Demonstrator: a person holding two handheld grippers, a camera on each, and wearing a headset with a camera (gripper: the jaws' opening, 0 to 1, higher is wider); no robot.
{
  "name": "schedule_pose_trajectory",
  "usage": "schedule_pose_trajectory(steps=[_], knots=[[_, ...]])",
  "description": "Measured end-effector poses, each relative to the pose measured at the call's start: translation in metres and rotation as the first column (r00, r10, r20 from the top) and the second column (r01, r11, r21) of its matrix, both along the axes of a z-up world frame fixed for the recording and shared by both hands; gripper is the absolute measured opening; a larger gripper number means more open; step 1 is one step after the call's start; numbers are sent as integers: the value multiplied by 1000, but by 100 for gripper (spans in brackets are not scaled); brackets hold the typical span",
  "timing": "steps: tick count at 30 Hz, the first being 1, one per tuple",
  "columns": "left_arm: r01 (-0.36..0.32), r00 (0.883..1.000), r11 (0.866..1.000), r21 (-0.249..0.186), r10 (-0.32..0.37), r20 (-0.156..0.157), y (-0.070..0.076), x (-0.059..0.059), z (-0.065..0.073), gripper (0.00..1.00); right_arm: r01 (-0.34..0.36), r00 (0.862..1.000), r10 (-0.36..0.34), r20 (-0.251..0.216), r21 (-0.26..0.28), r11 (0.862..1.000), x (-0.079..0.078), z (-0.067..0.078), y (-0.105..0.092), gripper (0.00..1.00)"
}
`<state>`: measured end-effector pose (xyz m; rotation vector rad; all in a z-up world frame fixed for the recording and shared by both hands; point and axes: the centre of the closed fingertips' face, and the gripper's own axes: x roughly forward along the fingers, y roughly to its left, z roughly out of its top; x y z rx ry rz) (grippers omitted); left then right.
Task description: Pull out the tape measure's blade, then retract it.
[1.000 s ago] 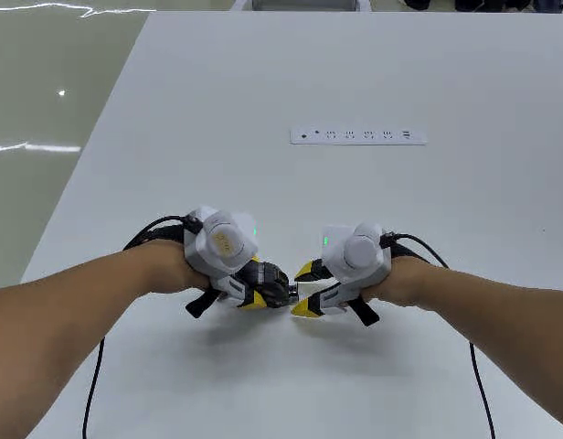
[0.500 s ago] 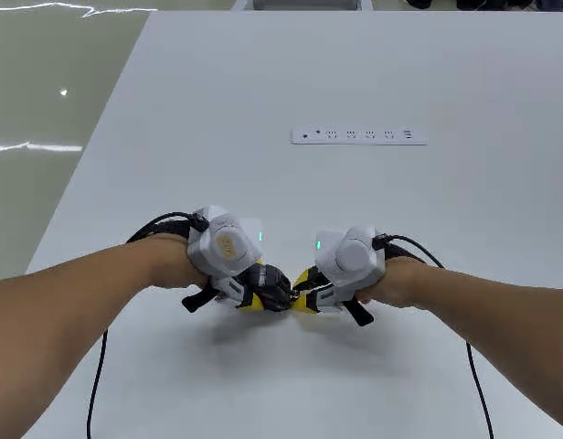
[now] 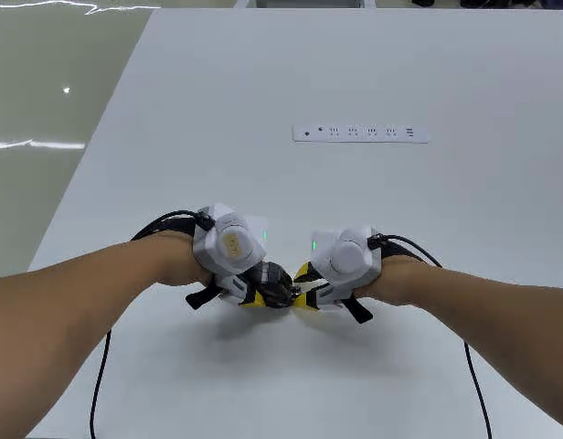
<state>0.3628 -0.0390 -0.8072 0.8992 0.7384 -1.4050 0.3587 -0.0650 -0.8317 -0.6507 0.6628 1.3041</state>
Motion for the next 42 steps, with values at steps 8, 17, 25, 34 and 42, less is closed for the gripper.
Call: schedule_pose_trajectory(steps=[8, 17, 25, 34, 42], knots=[[-4, 1000, 1000, 1, 4, -5, 0, 0, 0, 32, -6, 1000, 6, -16, -6, 1000, -3, 0, -1, 14], [-10, 1000, 1000, -1, 10, -8, 0, 1, -1, 32, -5, 1000, 5, -6, -17, 1000, -2, 0, -3, 14], [-11, 1000, 1000, -4, 11, 2, 0, 0, -1, 32, -3, 1000, 2, -4, -22, 1000, -3, -1, -5, 13], [-2, 1000, 1000, -8, 2, 10, 0, 1, -1, 32, 0, 1000, 0, -11, -46, 999, -5, -1, -6, 13], [-5, 1000, 1000, -14, 6, 9, 0, 0, -1, 32, 1, 1000, -2, -15, -42, 999, -5, -1, -10, 13]])
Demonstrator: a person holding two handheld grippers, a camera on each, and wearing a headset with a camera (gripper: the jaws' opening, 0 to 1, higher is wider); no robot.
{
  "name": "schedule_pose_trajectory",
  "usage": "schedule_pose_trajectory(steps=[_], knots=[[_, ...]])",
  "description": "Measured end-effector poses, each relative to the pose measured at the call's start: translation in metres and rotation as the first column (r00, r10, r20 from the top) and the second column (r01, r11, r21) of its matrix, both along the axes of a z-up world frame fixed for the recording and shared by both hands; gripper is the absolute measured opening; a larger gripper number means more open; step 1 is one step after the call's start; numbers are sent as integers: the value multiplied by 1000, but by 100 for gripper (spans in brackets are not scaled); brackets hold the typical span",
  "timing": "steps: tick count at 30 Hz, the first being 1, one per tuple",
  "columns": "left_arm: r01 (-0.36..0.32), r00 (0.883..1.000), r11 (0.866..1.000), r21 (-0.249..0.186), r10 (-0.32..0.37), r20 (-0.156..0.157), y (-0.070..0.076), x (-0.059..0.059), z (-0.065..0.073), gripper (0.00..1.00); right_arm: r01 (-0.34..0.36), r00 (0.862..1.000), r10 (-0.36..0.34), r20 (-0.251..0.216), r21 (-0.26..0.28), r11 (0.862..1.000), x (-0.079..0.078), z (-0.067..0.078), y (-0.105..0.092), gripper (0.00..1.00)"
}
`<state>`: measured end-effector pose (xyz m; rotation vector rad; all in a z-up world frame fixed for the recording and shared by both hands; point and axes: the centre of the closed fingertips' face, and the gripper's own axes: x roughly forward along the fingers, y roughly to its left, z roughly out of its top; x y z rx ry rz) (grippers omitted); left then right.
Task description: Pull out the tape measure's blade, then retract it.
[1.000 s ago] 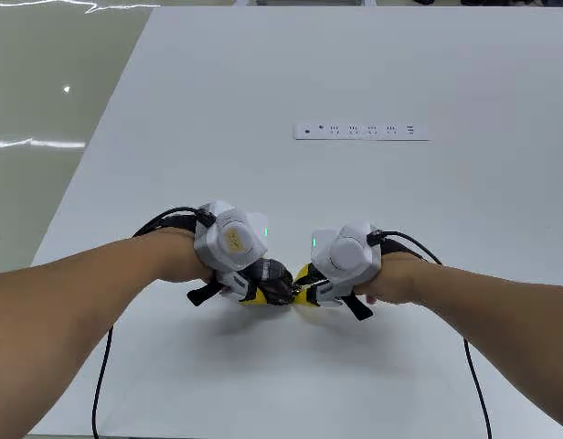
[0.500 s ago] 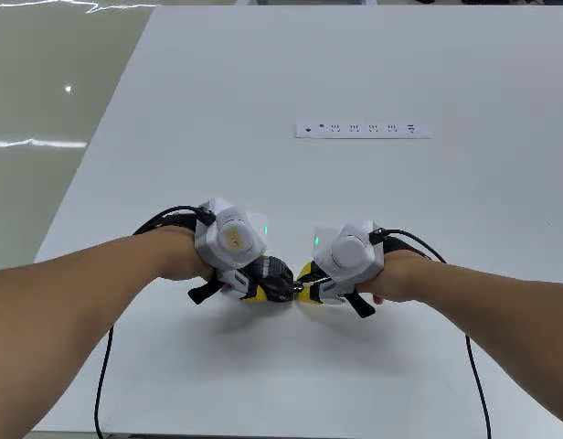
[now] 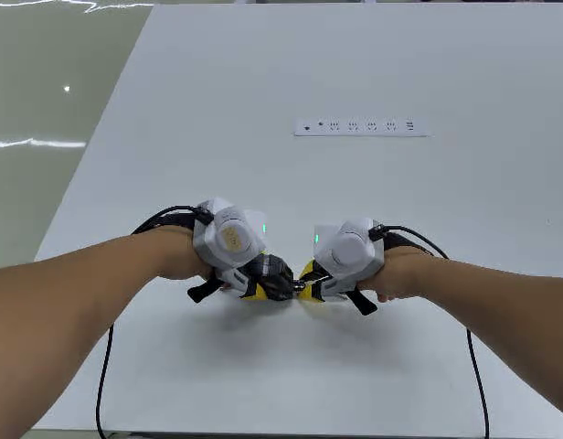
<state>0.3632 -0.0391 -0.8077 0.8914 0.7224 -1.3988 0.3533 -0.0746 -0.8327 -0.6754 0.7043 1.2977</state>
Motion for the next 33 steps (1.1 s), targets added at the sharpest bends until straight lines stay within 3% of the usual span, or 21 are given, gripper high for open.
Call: schedule_pose_trajectory(steps=[33], knots=[[-21, 1000, 1000, -13, 21, -6, -1, 1, -1, 32, 6, 1000, -6, -3, -24, 1000, 0, 2, -26, 12]])
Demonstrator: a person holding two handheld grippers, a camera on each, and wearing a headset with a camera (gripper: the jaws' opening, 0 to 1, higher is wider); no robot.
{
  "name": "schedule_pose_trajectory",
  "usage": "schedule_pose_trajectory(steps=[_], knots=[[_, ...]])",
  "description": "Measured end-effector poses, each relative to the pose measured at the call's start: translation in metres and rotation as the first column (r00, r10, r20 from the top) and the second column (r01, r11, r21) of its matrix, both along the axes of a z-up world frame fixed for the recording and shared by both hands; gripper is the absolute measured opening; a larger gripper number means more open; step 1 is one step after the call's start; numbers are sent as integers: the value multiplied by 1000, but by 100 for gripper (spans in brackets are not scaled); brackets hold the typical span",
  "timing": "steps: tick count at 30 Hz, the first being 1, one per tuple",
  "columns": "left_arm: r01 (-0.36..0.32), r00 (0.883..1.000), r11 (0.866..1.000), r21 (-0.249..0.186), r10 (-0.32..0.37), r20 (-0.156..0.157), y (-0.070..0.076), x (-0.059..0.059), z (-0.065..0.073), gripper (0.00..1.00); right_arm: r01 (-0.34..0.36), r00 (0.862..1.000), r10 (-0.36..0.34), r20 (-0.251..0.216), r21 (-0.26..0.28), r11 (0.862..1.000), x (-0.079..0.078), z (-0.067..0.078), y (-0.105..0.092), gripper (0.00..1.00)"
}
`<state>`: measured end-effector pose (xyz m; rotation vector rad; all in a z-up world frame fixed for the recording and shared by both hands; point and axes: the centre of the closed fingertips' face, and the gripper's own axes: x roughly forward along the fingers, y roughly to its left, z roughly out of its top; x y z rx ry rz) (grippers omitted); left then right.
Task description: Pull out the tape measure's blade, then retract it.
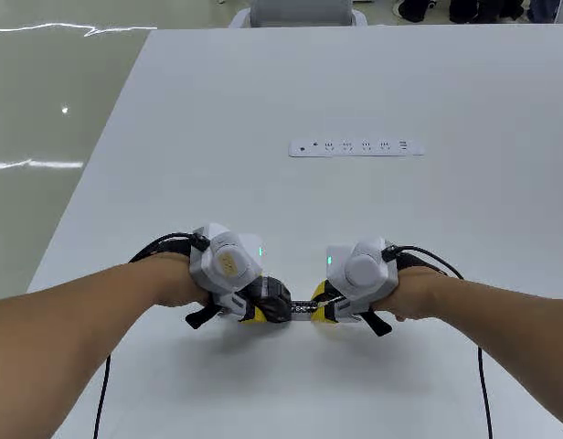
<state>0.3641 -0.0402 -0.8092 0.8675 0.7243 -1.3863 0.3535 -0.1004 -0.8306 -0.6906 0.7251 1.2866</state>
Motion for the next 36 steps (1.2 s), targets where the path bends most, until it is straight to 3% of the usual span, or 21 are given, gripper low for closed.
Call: schedule_pose_trajectory(steps=[36], knots=[[-22, 1000, 1000, -13, 22, -9, -2, 3, -2, 33, 24, 1000, -24, 1, -24, 999, -1, -3, -38, 13]])
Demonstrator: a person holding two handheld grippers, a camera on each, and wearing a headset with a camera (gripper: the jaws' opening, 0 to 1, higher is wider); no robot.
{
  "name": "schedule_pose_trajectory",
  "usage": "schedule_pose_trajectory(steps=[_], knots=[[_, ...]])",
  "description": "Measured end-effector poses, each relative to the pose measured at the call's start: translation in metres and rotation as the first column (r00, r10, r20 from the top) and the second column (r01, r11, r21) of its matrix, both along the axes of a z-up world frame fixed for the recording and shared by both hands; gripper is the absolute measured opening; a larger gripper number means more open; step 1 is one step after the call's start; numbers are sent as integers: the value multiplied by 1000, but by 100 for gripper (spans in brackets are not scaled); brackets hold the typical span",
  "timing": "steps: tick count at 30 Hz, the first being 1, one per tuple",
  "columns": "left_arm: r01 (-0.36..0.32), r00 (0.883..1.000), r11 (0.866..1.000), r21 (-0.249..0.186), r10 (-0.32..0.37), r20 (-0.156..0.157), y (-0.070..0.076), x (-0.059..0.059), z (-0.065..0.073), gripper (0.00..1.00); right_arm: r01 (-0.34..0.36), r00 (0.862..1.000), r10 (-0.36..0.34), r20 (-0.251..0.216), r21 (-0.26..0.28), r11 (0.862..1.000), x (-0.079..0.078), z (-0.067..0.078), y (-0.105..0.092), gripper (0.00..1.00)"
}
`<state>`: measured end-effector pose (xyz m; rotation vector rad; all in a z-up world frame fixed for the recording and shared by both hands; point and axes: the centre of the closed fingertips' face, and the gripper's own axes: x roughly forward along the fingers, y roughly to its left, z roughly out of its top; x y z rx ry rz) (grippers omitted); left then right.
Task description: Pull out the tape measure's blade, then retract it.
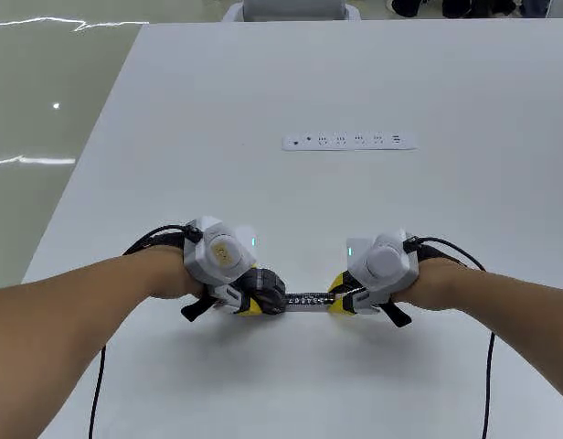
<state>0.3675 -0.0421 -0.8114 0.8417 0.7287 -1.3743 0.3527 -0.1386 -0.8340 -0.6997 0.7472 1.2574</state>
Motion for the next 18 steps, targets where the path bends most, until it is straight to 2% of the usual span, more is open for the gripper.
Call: schedule_pose_trajectory(steps=[18], knots=[[-11, 1000, 1000, -8, 10, -7, 0, -1, 1, 33, 8, 1000, -8, -9, -8, 1000, 0, 0, -14, 13]])
